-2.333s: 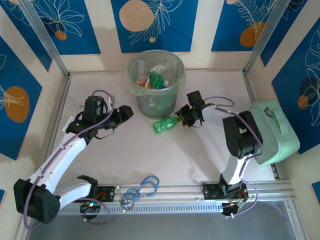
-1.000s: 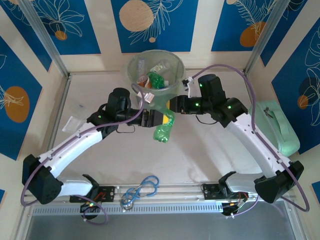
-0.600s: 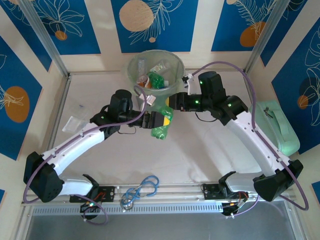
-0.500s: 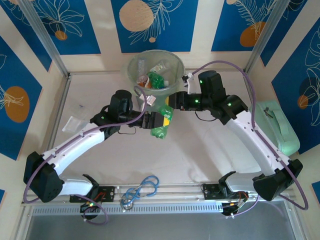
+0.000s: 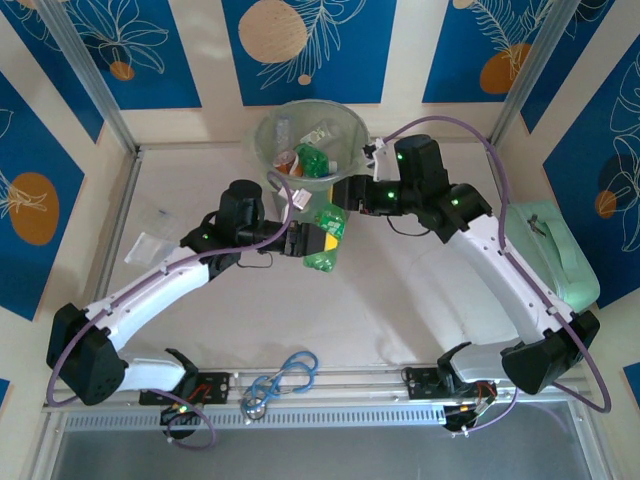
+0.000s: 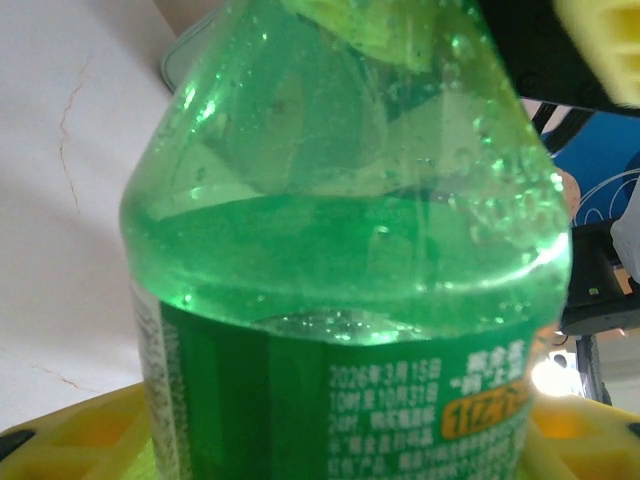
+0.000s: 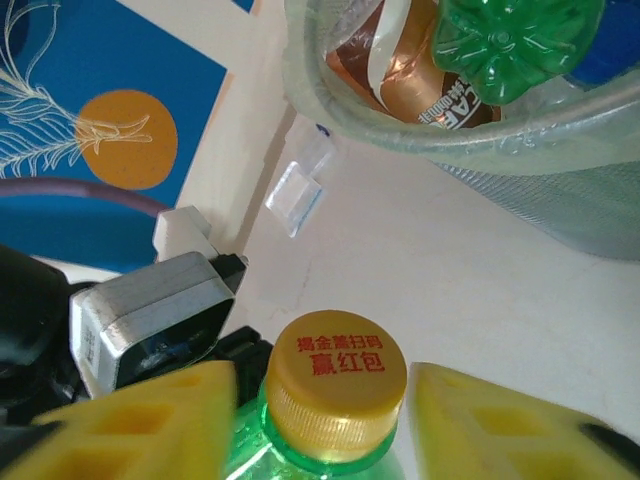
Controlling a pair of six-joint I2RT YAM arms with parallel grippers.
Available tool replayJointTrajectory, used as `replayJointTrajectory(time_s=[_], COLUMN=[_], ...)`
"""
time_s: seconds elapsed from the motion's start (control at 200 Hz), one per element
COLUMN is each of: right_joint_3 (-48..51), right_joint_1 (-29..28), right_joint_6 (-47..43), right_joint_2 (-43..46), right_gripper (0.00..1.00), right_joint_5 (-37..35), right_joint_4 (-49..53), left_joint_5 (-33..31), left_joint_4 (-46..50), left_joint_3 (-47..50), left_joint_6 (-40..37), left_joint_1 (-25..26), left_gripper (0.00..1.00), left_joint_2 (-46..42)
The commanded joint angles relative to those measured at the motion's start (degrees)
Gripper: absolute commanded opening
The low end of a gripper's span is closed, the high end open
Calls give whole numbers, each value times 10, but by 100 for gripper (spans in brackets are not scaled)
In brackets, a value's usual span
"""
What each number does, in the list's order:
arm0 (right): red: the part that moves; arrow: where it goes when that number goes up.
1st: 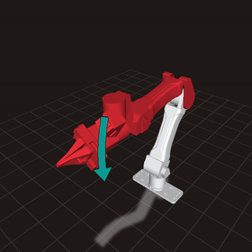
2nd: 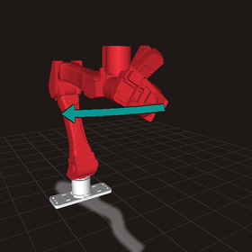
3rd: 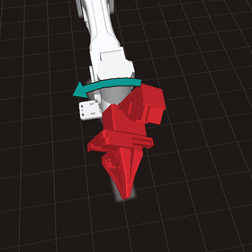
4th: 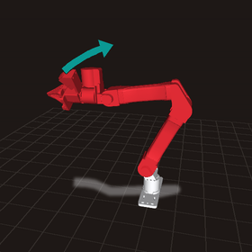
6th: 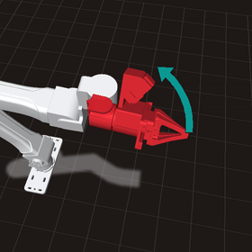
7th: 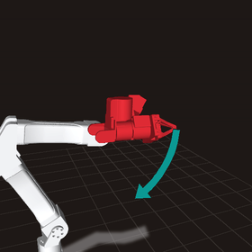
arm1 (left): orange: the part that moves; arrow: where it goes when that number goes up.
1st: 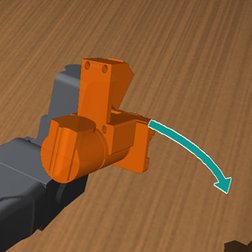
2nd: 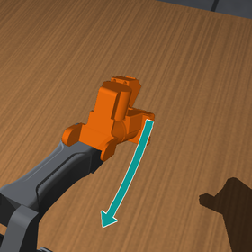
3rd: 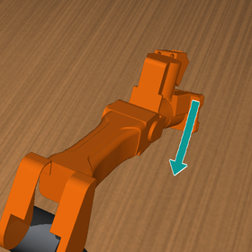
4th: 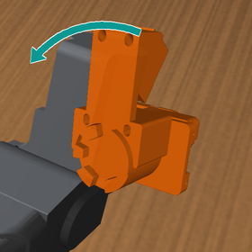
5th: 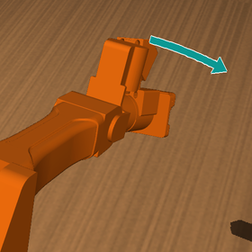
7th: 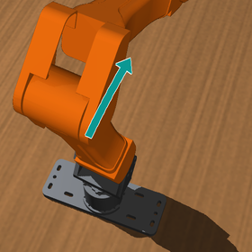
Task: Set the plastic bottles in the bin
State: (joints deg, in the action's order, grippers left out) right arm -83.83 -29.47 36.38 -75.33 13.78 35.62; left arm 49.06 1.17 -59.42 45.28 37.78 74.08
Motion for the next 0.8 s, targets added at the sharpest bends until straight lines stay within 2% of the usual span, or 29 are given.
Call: replayJointTrajectory(time_s=[0.0, 0.06, 0.12, 0.235, 0.31, 0.37, 0.605, 0.795], right_joint_3=[-25, -19, -1, 32, 39, 39, 34, 14], right_joint_1=[5, 12, 21, 27, 20, 2, -74, -83], right_joint_6=[6, 13, 20, 17, 14, -2, -45, -56], right_joint_2=[15, 37, 66, 105, 104, 98, 81, 55], right_gripper=[75, 84, 90, 96, 97, 98, 99, 99], right_joint_5=[-25, -50, -54, -15, 29, 41, 10, 7], right_joint_4=[2, 2, -16, -51, -56, -45, -30, -31], left_joint_5=[-22, -50, -80, -109, -128, -130, -118, -111], left_joint_4=[-33, -40, -65, -236, -304, -324, -366, -398], left_joint_3=[8, 7, 12, 41, 37, 21, -3, -11], left_joint_6=[19, 36, 76, 209, 258, 275, 318, 345], left_joint_1=[-1, -7, -19, -39, -40, -40, -41, -40], left_gripper=[57, 57, 57, 57, 58, 58, 58, 58], left_joint_2=[-11, -13, -18, -29, -27, -21, -8, -3])
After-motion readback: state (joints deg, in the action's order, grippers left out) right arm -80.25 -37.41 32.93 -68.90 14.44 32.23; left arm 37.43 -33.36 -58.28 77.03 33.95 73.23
